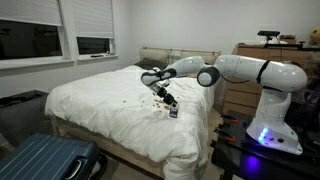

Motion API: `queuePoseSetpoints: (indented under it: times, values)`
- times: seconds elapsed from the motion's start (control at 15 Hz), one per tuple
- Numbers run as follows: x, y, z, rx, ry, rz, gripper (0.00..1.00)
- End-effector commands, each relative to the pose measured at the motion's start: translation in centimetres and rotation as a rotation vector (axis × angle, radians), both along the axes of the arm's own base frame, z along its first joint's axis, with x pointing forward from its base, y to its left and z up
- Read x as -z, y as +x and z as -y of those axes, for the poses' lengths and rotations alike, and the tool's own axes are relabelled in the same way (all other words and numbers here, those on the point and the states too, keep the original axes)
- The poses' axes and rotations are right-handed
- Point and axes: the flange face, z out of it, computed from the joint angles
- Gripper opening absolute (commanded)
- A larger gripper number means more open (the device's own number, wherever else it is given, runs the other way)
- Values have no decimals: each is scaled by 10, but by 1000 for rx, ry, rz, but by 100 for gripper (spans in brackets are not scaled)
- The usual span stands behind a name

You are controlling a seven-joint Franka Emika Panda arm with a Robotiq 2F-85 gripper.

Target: Pour the contents in the jar on the bed

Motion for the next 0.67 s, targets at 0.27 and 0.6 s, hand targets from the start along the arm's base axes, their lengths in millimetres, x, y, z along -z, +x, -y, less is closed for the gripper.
queuePoseSetpoints:
  times: [0.27,0.6]
  values:
    - [15,6,-1,60,-40,75,45]
    - [15,5,1,85,-46,70,89]
